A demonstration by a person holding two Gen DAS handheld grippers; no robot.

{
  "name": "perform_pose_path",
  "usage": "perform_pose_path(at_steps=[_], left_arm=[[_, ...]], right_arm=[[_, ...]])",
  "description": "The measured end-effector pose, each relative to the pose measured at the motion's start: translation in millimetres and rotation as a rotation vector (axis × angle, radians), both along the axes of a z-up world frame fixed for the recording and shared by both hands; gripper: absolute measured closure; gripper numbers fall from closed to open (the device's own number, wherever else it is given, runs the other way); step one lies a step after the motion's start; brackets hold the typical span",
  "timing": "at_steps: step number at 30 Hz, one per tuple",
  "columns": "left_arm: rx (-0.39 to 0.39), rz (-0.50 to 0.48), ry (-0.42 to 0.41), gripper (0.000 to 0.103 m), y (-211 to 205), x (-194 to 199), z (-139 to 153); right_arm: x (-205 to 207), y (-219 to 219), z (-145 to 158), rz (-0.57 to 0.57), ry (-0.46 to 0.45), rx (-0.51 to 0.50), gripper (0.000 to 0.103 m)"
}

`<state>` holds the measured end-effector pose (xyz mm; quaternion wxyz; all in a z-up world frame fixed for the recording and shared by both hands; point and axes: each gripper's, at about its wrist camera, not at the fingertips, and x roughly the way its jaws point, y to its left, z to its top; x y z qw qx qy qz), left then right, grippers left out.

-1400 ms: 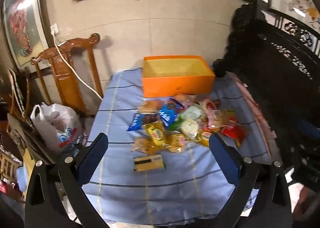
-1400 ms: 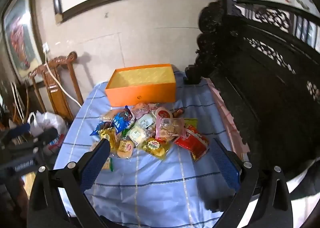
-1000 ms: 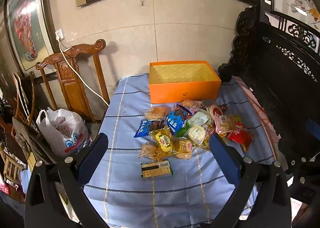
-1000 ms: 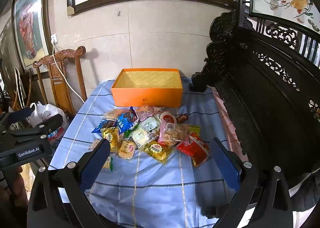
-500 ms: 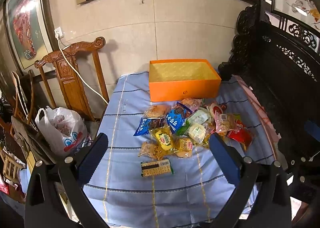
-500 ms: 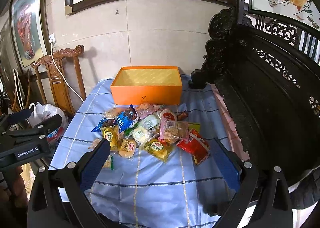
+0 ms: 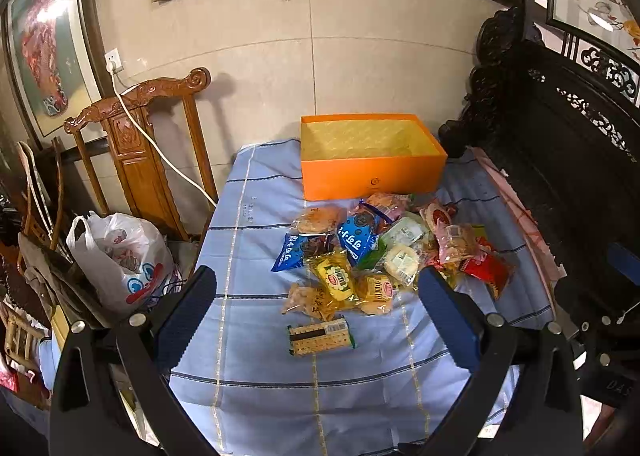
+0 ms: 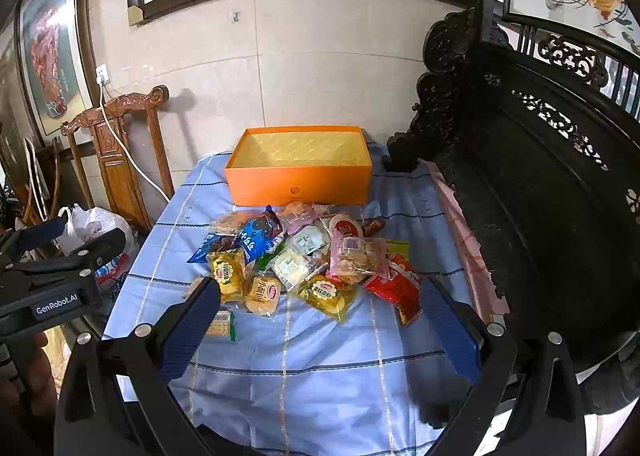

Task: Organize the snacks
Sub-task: 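Move both tools toward the snack pile on the table, then grasp the yellow soft-bread bag with left tool while right tool grasps pink cookie pack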

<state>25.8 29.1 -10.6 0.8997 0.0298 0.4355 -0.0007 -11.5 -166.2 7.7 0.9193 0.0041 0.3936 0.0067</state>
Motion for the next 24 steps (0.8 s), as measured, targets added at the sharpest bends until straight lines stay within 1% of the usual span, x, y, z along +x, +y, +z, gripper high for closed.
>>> perform_pose_path(at_steps=[2,3,8,10,11,12,14,16,18,20,21,22,24], left_arm=[[0.003,-0.002,0.000,0.004,4,3,-1],[-0.011,-0.002,-0.019,0.004,6,4,-3],[-0.010,-0.006,-0.024,0.004,17,14,-12],[-0.020,-0.006,-0.014,0.004,22,18,-17],[-0.034,-0.006,0.006,0.004,27,23,-23],[-0.046,0.003,0.028,0.004,32,30,-31],[-0.046,0.044,0.053,0.004,46,43,-50],[-0.052,0.095,0.069,0.004,63,53,-75],[-0.047,0.134,0.116,0.004,78,63,-111],[-0.036,0.135,0.169,0.004,84,68,-141],[-0.014,0.135,0.191,0.004,87,69,-153],[-0.012,0.130,0.209,0.004,85,73,-166],[0.008,0.117,0.211,0.004,77,82,-179]], right_arm=[[3,4,-2,-0.004,0.005,0.000,0.003],[4,6,-3,-0.005,0.008,-0.001,0.003],[10,18,-10,-0.005,0.030,-0.006,0.003],[14,21,-14,-0.002,0.047,-0.003,0.003],[18,22,-18,-0.001,0.063,0.001,0.003],[20,22,-22,-0.001,0.077,0.006,0.003],[30,15,-38,-0.023,0.112,0.001,0.003],[43,2,-63,-0.068,0.170,-0.024,0.004],[54,-15,-94,-0.112,0.245,-0.030,0.003],[61,-28,-118,-0.132,0.300,-0.027,0.003],[67,-36,-134,-0.138,0.330,-0.029,0.003],[71,-39,-144,-0.137,0.343,-0.033,0.003],[83,-44,-160,-0.126,0.364,-0.038,0.004]])
